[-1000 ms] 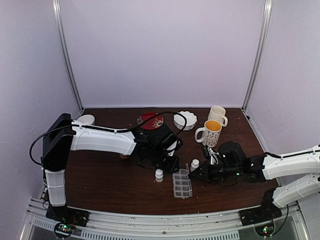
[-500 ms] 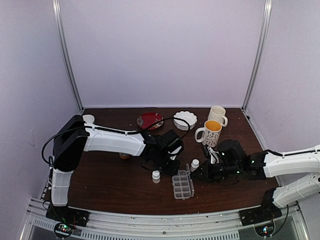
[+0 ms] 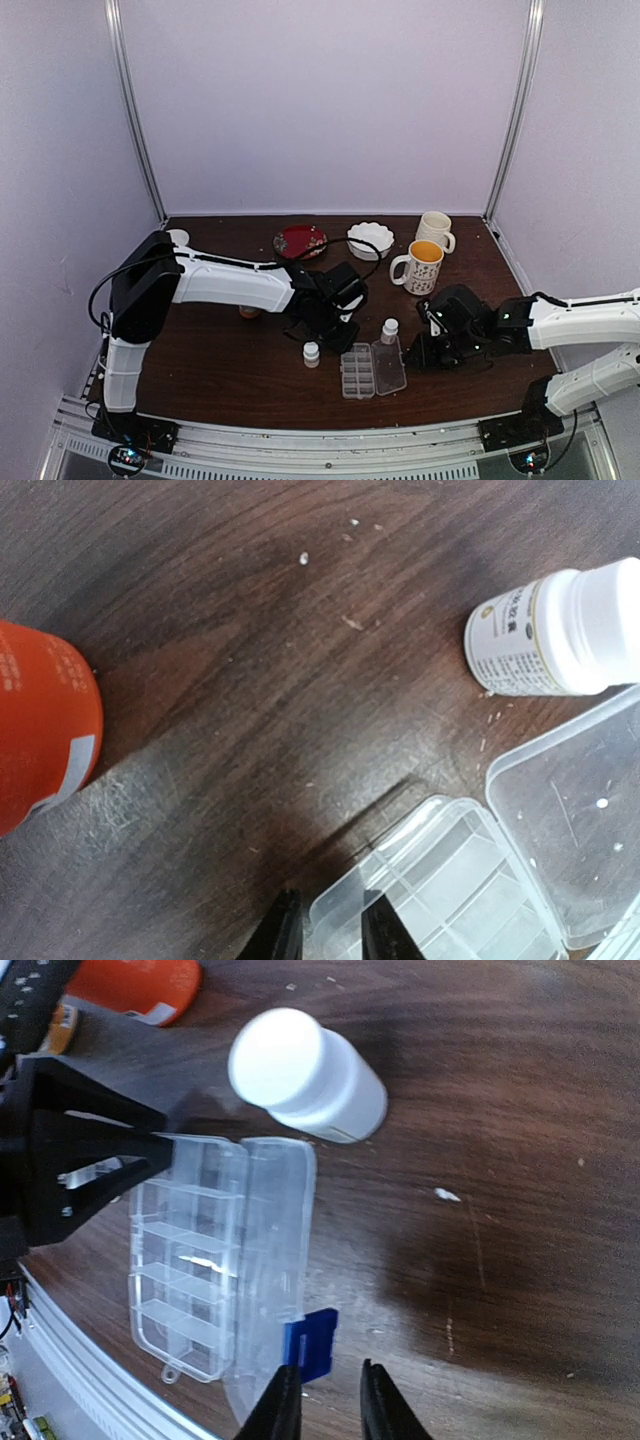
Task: Sort the pills into containers
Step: Adjust the lid of the pill container on the pill container.
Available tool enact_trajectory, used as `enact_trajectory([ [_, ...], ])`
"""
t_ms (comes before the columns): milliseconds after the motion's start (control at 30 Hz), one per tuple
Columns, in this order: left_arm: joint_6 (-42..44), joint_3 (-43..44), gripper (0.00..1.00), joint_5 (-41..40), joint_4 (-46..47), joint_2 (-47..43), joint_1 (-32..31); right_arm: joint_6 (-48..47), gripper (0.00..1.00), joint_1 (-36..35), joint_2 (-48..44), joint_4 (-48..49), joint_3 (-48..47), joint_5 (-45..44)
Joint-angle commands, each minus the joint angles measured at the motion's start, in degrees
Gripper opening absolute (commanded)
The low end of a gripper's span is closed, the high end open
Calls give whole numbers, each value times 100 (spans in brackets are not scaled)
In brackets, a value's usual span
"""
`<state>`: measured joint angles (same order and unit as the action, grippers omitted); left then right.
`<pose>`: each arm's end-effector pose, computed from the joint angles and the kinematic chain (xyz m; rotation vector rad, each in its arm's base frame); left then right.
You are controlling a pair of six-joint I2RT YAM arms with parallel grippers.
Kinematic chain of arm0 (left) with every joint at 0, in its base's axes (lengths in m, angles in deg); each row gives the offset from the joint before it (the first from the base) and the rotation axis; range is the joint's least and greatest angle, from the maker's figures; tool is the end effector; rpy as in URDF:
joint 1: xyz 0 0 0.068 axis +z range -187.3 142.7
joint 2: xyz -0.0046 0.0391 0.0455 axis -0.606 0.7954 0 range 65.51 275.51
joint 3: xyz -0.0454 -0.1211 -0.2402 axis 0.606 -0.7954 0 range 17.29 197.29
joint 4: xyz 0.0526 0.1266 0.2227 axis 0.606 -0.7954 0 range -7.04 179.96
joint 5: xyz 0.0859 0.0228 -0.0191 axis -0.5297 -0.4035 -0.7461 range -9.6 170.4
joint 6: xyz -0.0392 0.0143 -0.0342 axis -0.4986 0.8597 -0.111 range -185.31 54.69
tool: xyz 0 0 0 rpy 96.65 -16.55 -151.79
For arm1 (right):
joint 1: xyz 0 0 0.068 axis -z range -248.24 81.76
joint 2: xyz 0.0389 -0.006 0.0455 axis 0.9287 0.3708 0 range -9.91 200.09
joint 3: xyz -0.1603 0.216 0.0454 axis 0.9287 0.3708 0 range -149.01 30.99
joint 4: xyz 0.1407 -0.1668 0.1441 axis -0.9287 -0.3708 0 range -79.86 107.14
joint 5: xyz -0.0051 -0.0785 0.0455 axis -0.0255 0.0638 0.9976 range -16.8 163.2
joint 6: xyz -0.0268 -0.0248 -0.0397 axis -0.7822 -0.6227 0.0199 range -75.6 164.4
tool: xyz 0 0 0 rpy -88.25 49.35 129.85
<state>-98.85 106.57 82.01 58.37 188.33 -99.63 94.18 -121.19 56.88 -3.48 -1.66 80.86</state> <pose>0.2065 -0.3960 0.1504 0.7121 2.7396 -0.4898 0.1259 0.1749 0.1790 -0.1348 2.7464 0.7969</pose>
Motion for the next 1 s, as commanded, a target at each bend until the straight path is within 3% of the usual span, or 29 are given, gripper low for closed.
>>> enact_trajectory([
  [0,220,178,22,-73,-22,103,-7,-322,28,29,167,-747,-226,-564],
  [167,269,187,22,-73,9,136,-13,-472,38,30,116,-970,-371,-694],
  [333,265,195,22,-75,39,156,-6,-645,41,30,-97,-1188,-604,-726],
  [533,249,191,22,-73,92,154,-12,-840,59,30,-485,-810,-647,16],
  [667,219,178,22,-161,125,155,-8,-846,67,1,-254,-683,-647,138],
  [967,186,169,22,-271,127,152,-16,-952,73,-224,488,-596,-936,101],
])
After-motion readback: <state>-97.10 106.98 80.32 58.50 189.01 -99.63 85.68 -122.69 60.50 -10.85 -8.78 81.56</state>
